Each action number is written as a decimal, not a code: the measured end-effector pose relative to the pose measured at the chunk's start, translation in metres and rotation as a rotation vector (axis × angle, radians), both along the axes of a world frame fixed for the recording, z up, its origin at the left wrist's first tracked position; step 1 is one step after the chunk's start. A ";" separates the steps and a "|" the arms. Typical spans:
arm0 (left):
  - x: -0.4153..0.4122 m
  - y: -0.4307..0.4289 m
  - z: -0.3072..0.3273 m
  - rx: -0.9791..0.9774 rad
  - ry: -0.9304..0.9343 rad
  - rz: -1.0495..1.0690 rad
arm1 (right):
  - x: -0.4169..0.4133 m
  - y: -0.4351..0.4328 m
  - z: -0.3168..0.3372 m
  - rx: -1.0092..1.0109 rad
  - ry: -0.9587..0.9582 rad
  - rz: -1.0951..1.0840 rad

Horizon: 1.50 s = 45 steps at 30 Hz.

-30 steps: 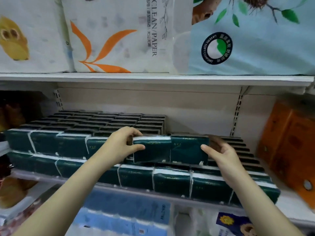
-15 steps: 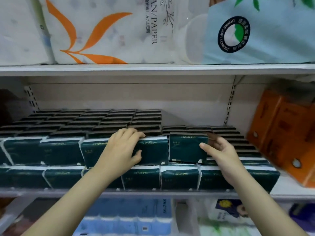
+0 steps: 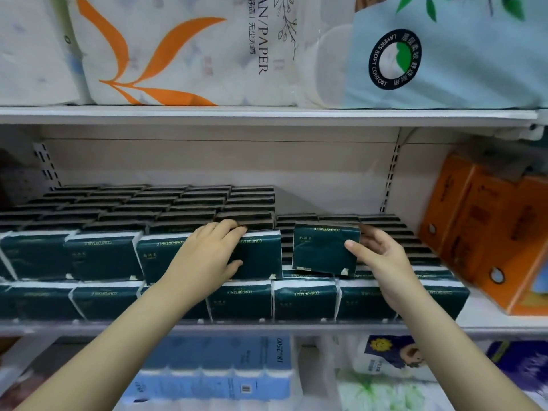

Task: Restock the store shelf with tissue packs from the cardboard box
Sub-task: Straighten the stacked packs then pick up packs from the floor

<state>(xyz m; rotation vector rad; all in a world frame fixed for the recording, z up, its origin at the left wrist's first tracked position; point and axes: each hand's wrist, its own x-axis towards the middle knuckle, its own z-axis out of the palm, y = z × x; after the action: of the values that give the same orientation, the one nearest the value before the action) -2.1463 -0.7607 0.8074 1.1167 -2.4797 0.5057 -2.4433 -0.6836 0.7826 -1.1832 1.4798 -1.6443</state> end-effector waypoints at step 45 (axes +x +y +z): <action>-0.076 -0.106 0.074 0.561 -0.019 -0.012 | -0.017 -0.116 0.024 0.051 0.049 -0.150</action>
<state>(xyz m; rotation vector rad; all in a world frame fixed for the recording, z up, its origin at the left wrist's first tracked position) -2.2228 -0.8665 0.8811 1.2867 -2.7205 -0.2069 -2.4607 -0.7996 0.8063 -1.1155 1.6670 -1.6750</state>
